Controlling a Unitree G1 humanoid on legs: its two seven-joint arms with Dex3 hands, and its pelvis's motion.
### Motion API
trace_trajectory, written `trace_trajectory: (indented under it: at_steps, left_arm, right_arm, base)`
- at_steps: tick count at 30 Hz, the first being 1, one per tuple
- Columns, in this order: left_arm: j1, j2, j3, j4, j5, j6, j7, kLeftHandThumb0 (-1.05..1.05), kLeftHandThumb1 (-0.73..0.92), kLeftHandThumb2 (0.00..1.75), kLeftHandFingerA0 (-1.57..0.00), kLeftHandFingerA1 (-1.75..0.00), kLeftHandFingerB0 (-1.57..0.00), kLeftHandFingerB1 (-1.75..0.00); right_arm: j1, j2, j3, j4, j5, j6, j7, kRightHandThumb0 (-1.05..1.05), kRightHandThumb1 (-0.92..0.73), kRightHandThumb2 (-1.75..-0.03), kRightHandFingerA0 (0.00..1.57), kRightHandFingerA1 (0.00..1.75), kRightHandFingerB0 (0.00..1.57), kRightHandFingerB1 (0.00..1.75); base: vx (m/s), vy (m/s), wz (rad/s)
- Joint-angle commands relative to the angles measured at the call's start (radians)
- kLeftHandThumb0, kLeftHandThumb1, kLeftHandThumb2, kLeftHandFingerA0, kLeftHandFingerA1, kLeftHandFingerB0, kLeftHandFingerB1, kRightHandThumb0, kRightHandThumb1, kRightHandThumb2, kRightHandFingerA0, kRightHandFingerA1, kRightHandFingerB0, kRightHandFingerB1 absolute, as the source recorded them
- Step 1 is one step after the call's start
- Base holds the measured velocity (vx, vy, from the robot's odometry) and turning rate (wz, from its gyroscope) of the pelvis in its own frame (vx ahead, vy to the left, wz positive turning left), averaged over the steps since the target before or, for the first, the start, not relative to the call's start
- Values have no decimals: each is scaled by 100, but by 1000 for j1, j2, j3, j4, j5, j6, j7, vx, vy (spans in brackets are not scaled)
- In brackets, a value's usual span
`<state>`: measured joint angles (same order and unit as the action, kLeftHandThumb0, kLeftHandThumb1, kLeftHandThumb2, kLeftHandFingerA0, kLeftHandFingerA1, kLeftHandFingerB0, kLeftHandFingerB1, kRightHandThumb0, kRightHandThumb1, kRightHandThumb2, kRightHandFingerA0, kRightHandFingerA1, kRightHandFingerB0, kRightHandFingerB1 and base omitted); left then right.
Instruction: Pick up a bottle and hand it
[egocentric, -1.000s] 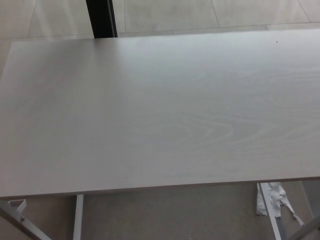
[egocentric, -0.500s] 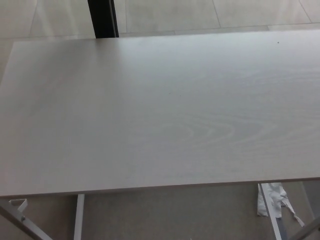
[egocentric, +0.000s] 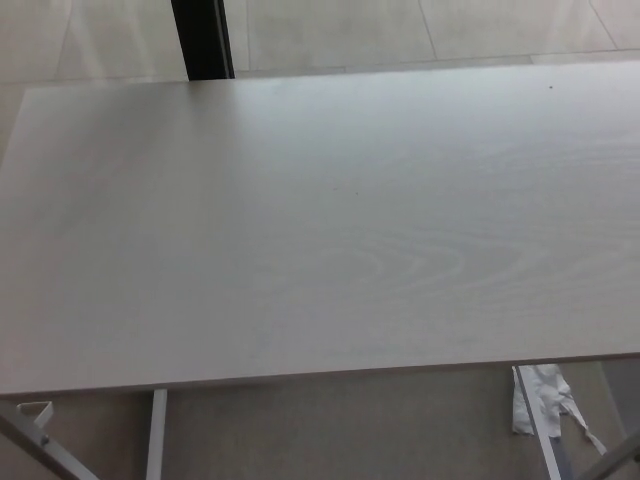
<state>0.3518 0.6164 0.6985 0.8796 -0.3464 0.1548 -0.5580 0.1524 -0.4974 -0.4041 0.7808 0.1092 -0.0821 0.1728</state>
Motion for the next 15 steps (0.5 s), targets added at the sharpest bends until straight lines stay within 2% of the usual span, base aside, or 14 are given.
trace_trajectory:
  at_steps: [1, 2, 3, 4, 5, 6, 7, 8, 9, 10, 12, 13, 14, 15]
  left_arm:
    - [75, -23, 24, 19, -37, -66, -52, -60, 39, 87, -62, -80, -23, -55]
    - [78, -26, 29, 35, -44, -58, -56, -60, 39, 87, -62, -80, -23, -55]
    - [79, -36, 40, 64, -56, -37, -44, -58, 38, 84, -63, -79, -26, -56]
    - [82, -39, 40, 68, -56, -15, -36, -59, 38, 83, -70, -81, -34, -58]
    - [87, -42, 36, 72, -55, 15, -27, -59, 38, 83, -70, -81, -34, -58]
    - [51, -28, 21, 139, -46, 4, -58, -51, 38, 81, -52, -73, -25, -54]
    - [27, -18, 11, 175, -43, -3, -72, -51, 38, 81, -52, -73, -25, -54]
    - [-35, -8, -16, 236, -11, -43, -42, -53, 38, 81, -54, -73, -24, -52]
    - [-61, -7, -20, 237, -12, -48, -26, -52, 37, 81, -57, -75, -24, -53]
    - [-62, -8, -22, 206, -18, -42, -15, -57, 36, 82, -66, -80, -26, -55]
    - [-67, 2, -30, 165, -20, -24, 2, -58, 38, 83, -66, -79, -29, -55]
    - [-110, 9, -27, 127, -37, 20, 10, -55, 38, 83, -59, -77, -26, -54]
    - [-132, 17, -31, 126, -34, 32, 19, -47, 57, 57, -49, -58, -31, -37]
    - [-174, 18, -31, 146, -36, 33, 32, -52, 36, 81, -55, -75, -24, -54]
  right_arm:
    - [79, -27, -27, -59, 32, -11, 50, -57, -44, -84, 95, 111, 26, 51]
    - [91, -29, -31, -69, 37, -6, 58, -57, -44, -84, 95, 111, 26, 51]
    - [105, -32, -44, -87, 48, 27, 59, -54, -55, -57, 93, 122, 34, 41]
    - [115, -32, -45, -100, 44, 36, 55, -54, -55, -57, 87, 128, 34, 42]
    - [128, -31, -43, -116, 37, 45, 48, -54, -55, -57, 87, 128, 34, 42]
    - [109, -37, -42, -71, 30, 28, 45, -54, -55, -57, 79, 114, 33, 39]
    - [100, -39, -44, -55, 29, 24, 44, -54, -55, -57, 79, 114, 33, 39]
    - [67, -43, -30, -47, 15, 34, 33, -53, -55, -56, 84, 92, 33, 39]
    - [37, -46, -27, -51, 20, 60, 34, -60, -44, -81, 93, 109, 29, 50]
    - [23, -48, -21, -69, 18, 79, 36, -56, -54, -57, 94, 124, 34, 41]
    - [-22, -53, 0, -62, 1, 101, 30, -57, -55, -57, 87, 132, 33, 40]
    - [-110, -52, 23, -26, -24, 114, -14, -58, -54, -57, 88, 122, 34, 40]
    - [-132, -50, 28, -16, -25, 120, -22, -66, -61, -58, 93, 119, 29, 44]
    - [-175, -51, 31, 0, -21, 119, -18, -56, -57, -57, 74, 105, 30, 40]
  base:
    - [0, 0, 0]
    - [0, 0, 0]
    - [0, 0, 0]
    - [0, 0, 0]
    - [0, 0, 0]
    - [0, 0, 0]
    - [0, 0, 0]
    - [0, 0, 0]
    - [0, 0, 0]
    - [0, 0, 0]
    - [0, 0, 0]
    - [0, 0, 0]
    - [0, 0, 0]
    - [0, 0, 0]
